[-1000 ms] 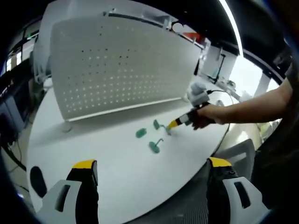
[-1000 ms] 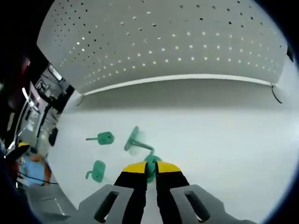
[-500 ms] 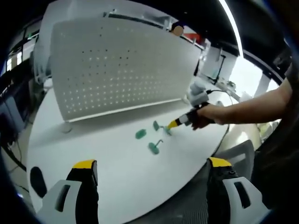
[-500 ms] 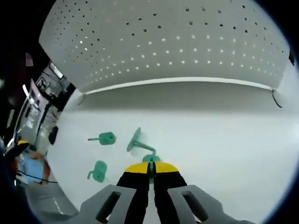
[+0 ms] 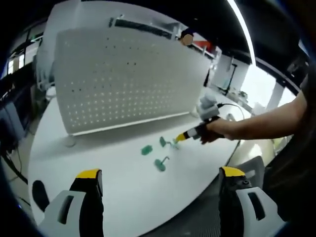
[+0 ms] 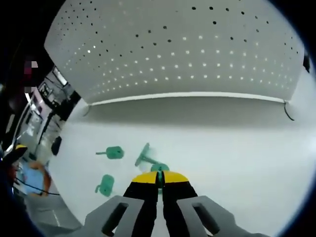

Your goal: Insert the hook assembly into the mounting plate slot until the hook locks in place.

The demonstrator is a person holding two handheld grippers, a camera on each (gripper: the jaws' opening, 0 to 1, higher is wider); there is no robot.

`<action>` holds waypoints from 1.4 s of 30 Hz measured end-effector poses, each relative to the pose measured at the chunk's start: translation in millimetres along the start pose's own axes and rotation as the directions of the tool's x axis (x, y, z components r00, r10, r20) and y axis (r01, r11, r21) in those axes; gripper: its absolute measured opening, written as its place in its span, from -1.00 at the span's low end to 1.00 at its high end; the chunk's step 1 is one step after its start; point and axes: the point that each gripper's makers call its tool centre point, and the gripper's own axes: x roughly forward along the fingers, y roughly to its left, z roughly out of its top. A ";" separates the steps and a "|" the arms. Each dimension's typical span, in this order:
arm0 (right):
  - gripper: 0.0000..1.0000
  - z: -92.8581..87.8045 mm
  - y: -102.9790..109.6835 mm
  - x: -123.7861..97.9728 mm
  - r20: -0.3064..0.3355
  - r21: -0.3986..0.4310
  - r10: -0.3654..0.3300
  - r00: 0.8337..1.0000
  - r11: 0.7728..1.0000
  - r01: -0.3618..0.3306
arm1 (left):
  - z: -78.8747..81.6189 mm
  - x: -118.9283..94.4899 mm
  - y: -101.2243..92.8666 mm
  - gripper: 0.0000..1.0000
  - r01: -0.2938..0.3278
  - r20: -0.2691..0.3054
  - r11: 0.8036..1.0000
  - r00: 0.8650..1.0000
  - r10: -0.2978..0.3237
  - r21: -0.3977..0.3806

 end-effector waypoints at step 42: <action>-1.00 78.7 149.0 -142.7 0.428 -0.078 0.296 0.854 0.953 -0.292 | 42.2 22.6 -38.4 0.66 0.139 0.074 0.989 0.987 -0.142 0.047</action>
